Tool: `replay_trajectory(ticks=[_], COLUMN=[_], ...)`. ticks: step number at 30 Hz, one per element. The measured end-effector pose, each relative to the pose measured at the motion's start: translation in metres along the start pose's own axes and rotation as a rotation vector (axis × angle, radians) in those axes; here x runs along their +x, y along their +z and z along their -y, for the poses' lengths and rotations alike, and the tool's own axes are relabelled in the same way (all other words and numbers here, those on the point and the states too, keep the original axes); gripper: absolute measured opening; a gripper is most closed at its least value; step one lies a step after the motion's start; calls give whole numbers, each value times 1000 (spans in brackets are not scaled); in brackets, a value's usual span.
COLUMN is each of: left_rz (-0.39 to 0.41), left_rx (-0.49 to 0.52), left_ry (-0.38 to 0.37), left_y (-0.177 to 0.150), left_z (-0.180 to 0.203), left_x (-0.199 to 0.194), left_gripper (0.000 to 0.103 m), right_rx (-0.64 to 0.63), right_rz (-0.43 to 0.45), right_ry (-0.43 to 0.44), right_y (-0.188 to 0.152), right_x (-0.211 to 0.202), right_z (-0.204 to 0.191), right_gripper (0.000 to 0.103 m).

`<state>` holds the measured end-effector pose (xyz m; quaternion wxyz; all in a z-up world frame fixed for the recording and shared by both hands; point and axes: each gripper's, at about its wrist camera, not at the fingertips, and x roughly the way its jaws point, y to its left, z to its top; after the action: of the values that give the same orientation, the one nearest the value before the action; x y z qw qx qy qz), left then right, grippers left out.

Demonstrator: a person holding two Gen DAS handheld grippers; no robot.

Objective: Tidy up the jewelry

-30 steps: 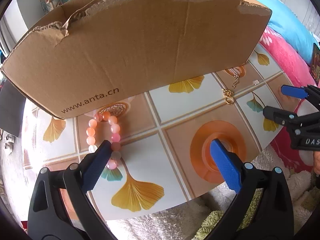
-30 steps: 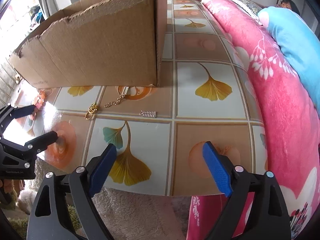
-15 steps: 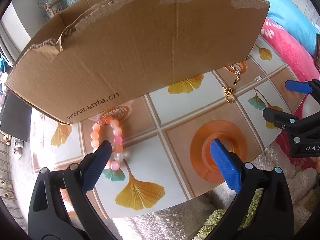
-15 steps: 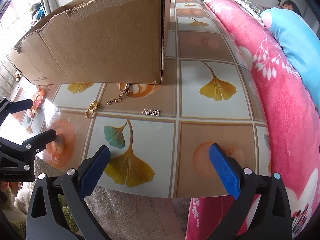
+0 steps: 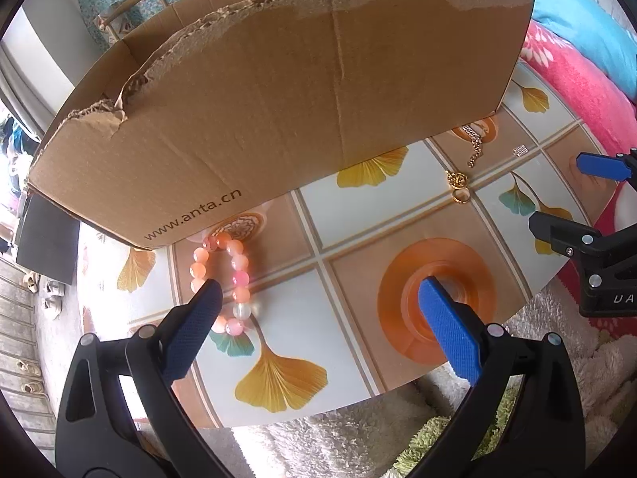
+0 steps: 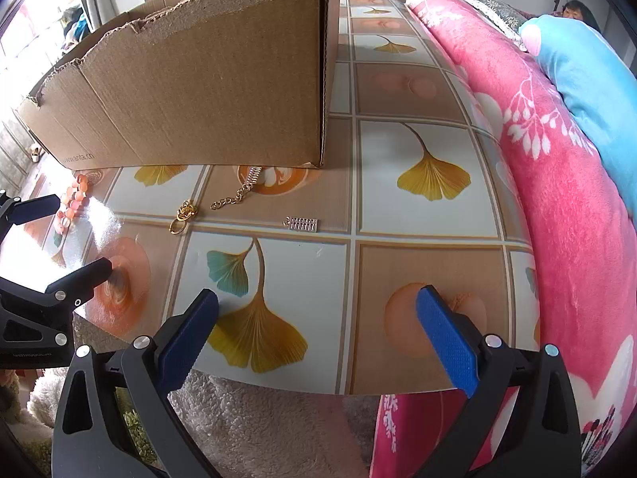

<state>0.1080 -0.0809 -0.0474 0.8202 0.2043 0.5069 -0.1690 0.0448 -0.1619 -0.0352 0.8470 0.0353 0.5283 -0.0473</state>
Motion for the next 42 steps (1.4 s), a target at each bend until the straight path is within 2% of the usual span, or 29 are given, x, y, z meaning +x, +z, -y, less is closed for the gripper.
replay_trajectory(ticks=[8,16,21,29,33,36,39,42], left_rz=[-4,-13,1,9,47,121,192,216], left_rx=[-19,-78,-65,-94,-61,-10,-2,5], left_ry=[-14,-80,-72,-96,-77,-34,-82,-179], left_y=[-1,-4,-5,-12,-20,-20,-19,-19], left_z=[-1,-23,-23,-19,-26,-21,-17,-15], left_x=[-1,1,-2,-1,-1,-14,-29,-33], left_gripper=[96,96,96,96,96,96,94,95], right_rx=[-2,-15,-19,8,50,47,32,30], right_rz=[0,2,6,40,66,97,127,134], right_ry=[1,12,15,72,96,100,113,140], right_y=[1,1,1,-3,2,5,6,7], right_x=[0,0,0,-9,-17,-25,-33,-35], right_z=[-1,-1,-1,9,17,15,10,9], right_gripper=[97,97,97,97,96,90,86,82])
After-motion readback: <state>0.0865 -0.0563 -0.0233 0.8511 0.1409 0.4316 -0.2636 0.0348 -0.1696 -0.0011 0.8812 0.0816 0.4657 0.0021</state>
